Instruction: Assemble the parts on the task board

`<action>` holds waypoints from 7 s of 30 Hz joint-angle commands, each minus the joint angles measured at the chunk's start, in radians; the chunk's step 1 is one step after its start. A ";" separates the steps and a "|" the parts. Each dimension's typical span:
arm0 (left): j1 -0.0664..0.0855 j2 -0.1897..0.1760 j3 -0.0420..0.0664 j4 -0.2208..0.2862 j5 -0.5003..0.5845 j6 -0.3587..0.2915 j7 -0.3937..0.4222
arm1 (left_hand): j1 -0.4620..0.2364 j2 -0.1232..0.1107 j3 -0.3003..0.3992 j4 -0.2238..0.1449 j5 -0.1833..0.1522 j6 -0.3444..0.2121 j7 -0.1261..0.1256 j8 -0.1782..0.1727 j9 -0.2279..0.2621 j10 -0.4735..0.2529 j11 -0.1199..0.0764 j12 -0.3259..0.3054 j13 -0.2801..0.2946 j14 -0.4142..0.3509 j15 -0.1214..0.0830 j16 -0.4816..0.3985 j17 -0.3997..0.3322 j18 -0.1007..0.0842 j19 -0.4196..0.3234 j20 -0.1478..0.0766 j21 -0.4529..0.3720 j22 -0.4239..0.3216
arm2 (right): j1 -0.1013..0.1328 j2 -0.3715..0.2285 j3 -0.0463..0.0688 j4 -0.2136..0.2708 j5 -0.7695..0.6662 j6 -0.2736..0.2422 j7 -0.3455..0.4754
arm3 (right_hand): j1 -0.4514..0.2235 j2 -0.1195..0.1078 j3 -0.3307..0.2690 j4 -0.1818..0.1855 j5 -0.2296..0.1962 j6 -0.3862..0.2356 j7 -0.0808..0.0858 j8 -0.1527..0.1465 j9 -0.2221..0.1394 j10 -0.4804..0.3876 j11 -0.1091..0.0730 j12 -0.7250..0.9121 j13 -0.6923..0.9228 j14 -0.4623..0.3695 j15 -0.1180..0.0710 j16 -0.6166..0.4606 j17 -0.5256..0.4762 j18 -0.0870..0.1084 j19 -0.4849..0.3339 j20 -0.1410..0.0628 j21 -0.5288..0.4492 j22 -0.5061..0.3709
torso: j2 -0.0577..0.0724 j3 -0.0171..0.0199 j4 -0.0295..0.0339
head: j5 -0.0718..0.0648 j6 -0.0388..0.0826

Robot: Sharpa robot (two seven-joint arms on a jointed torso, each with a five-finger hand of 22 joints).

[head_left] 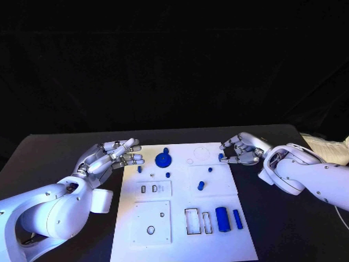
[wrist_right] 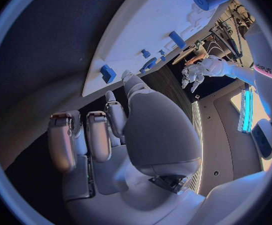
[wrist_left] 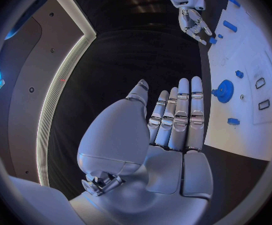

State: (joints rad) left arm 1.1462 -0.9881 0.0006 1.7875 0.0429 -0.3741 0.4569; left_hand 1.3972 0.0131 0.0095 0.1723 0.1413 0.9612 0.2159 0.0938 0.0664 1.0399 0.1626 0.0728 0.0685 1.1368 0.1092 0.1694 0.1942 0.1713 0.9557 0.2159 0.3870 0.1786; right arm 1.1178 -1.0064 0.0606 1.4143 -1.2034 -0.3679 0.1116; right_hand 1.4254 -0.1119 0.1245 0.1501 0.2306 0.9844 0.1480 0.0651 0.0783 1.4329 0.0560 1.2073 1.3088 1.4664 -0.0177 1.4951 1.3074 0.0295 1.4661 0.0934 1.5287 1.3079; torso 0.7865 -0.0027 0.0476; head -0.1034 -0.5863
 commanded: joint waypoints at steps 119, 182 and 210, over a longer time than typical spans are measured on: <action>-0.005 0.040 -0.013 -0.063 0.005 0.031 -0.003 | 0.015 0.005 0.002 -0.012 -0.001 0.004 0.002 -0.008 -0.001 0.001 0.004 -0.005 -0.002 -0.001 0.004 -0.010 0.005 0.010 0.002 0.003 0.006 0.000 | -0.054 0.351 -0.041 0.167 -0.363 0.115 -0.439 | -0.007 0.094 0.108 -0.072 -0.031 0.170 -0.053 0.038 0.045 0.026 -0.043 0.046 0.065 0.079 -0.033 0.016 0.140 -0.008 0.038 -0.029 0.003 0.181 | -0.028 -0.0164 0.0184 | 0.060 -0.084; 0.000 0.060 -0.011 -0.116 -0.333 0.121 -0.466 | -0.011 -0.002 -0.004 0.011 -0.002 0.097 -0.080 -0.006 0.010 0.324 -0.111 0.119 0.109 0.373 -0.133 0.942 0.906 -0.044 0.363 -0.135 0.660 0.587 | 0.042 0.112 -0.017 0.361 0.059 -0.070 0.053 | -0.008 0.005 -0.179 0.127 -0.018 -0.061 0.012 0.005 0.013 -0.104 0.015 -0.189 -0.100 0.058 0.016 -0.043 0.059 0.018 -0.047 0.017 -0.064 0.076 | -0.045 -0.0094 0.0137 | 0.061 -0.082; 0.137 0.323 -0.008 -0.294 -1.003 0.477 -1.185 | -0.240 0.038 -0.174 0.120 -0.038 -0.003 -0.174 0.512 0.482 0.360 -0.189 1.227 1.180 0.434 -0.192 1.401 1.377 -0.148 0.565 -0.186 1.132 1.288 | 0.123 -0.017 -0.016 0.276 0.225 -0.128 -0.022 | -0.007 0.042 -0.203 0.127 0.040 -0.029 0.001 0.014 0.022 -0.097 0.005 -0.185 -0.110 0.054 0.007 -0.062 0.034 0.021 -0.051 0.008 -0.072 0.065 | -0.074 0.0086 0.0002 | 0.081 -0.102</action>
State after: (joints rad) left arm 1.2816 -0.6706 -0.0075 1.4993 -0.8984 0.0371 -0.6557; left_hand 1.1679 0.0498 -0.1628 0.2920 0.1049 0.9625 0.0425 0.6021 0.5463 1.3977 -0.0274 1.3005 1.2201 1.4669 -0.0754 1.5678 1.3080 0.0391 1.4648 0.0351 1.5141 1.3081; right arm 1.2404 -1.0255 0.0443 1.6915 -0.9772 -0.4902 0.1097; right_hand 1.4185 -0.0814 -0.0734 0.2782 0.2653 0.9489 0.1480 0.0732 0.0983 1.3364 0.0661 1.0276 1.1994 1.4646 -0.0053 1.4357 1.3075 0.0304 1.4176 0.1057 1.4624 1.3074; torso 0.7126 0.0054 0.0479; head -0.0249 -0.6876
